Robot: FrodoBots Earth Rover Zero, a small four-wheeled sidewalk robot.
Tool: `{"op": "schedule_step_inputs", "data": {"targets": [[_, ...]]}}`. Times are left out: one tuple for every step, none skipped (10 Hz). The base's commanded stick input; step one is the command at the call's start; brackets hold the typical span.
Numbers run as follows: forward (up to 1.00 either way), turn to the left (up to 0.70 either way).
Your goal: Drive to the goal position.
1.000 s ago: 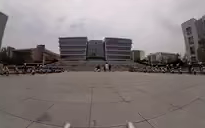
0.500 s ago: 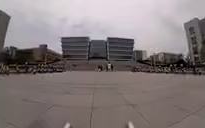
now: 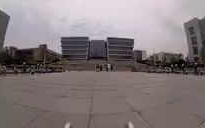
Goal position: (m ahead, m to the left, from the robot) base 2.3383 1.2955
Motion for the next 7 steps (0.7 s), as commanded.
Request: {"op": "schedule_step_inputs", "data": {"targets": [[0.50, 0.00], [0.50, 0.00], [0.50, 0.00], [0.50, 0.00], [0.50, 0.00], [0.50, 0.00], [0.50, 0.00]]}}
